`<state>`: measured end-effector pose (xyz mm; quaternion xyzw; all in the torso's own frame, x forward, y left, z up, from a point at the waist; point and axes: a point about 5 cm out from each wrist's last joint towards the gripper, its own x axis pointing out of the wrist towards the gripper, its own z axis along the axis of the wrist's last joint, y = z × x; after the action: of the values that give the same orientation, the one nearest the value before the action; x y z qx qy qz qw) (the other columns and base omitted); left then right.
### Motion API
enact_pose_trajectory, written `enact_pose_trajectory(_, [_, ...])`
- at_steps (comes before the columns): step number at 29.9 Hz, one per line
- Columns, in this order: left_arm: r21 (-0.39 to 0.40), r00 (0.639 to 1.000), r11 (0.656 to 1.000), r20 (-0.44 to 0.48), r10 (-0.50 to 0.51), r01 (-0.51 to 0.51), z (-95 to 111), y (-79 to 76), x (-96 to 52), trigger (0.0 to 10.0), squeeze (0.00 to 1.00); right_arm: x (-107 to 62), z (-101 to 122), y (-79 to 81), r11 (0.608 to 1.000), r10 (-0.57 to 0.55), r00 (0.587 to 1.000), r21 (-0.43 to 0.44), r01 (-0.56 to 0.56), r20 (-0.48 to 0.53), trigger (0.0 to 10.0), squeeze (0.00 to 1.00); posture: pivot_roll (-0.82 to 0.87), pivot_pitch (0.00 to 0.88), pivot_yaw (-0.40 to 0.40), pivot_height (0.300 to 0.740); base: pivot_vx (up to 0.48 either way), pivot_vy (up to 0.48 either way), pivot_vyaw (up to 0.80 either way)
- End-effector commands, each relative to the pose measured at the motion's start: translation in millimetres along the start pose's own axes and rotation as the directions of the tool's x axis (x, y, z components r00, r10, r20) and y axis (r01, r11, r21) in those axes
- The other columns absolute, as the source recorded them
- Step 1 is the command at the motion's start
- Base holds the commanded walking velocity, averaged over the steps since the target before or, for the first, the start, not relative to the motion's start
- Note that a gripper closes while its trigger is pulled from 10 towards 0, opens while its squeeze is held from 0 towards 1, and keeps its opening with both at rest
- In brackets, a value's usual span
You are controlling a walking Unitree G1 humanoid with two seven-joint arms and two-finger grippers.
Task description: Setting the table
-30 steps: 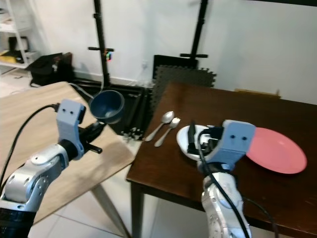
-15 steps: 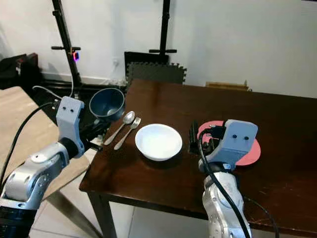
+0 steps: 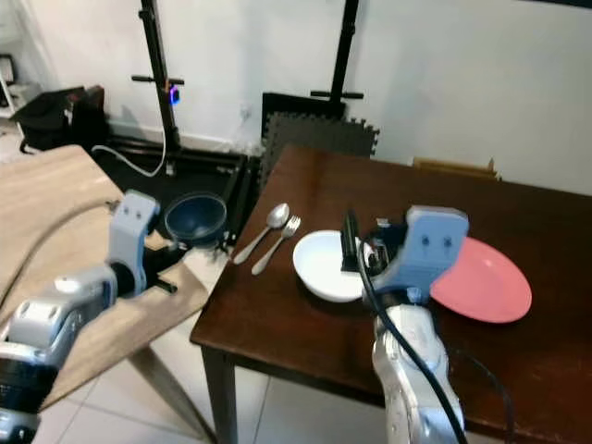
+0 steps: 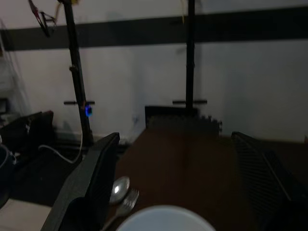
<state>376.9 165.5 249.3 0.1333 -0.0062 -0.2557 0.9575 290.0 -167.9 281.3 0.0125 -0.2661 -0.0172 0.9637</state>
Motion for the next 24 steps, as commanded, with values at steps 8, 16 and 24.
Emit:
enact_pose_trajectory(8, [0.054, 0.984, 0.983, 0.027, -0.176, 0.175, 5.4, -21.6, 33.6, 10.0, 0.00, 6.0, 13.7, -8.9, 0.999, -0.030, 0.999, -0.031, 0.031, 0.034, 10.0, 0.00, -0.07, 0.215, 0.099, 0.740, 0.000, 0.000, 0.00])
enact_pose_trajectory(16, [-0.021, 0.949, 0.951, 0.082, -0.306, 0.308, 8.9, -35.0, 43.5, 10.0, 0.00, -2.0, 24.7, -17.4, 0.995, -0.073, 0.996, -0.065, 0.077, 0.055, 10.0, 0.00, -0.11, 0.257, 0.127, 0.740, 0.000, 0.000, 0.00])
enact_pose_trajectory(24, [0.051, 0.905, 0.908, 0.077, -0.419, 0.416, 9.7, -32.9, 38.9, 10.0, 0.00, -24.8, 34.2, -32.8, 0.992, 0.001, 1.000, -0.129, -0.002, -0.012, 10.0, 0.00, -0.13, 0.282, 0.151, 0.740, 0.000, 0.000, 0.00])
